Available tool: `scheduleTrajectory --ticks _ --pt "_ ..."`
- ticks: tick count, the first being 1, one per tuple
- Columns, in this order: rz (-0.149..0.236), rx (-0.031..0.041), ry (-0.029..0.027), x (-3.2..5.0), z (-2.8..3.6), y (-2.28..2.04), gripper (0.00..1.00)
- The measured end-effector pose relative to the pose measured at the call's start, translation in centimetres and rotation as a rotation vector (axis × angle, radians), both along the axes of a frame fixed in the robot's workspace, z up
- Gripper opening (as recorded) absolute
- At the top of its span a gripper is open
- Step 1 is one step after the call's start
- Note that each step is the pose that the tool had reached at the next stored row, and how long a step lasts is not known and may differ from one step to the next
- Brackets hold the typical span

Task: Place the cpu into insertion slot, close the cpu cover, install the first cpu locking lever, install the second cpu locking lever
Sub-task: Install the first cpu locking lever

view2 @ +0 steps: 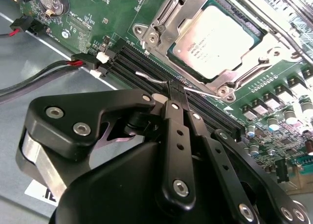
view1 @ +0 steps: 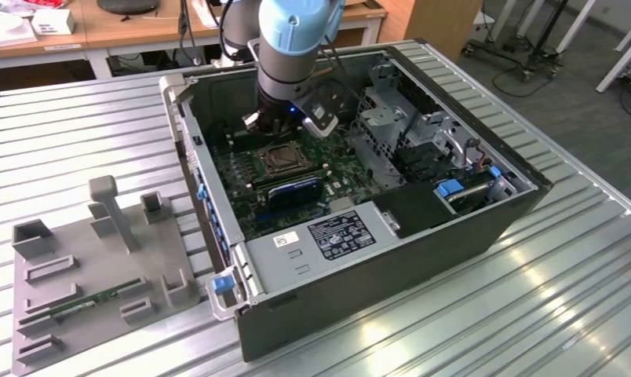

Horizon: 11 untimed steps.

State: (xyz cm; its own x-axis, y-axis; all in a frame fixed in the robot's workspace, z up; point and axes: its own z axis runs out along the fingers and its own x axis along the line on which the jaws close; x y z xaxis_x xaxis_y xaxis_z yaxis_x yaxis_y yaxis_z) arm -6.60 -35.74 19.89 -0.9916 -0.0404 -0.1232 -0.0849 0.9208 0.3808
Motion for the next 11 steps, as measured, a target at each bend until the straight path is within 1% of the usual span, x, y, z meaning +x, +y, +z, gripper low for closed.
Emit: scheduleTrajectory --ticks 4,11 --pt "0.000 0.0003 0.0000 -0.01 0.00 0.07 0.11" --pt "0.000 0.0001 0.0001 -0.01 -0.01 0.09 0.11"
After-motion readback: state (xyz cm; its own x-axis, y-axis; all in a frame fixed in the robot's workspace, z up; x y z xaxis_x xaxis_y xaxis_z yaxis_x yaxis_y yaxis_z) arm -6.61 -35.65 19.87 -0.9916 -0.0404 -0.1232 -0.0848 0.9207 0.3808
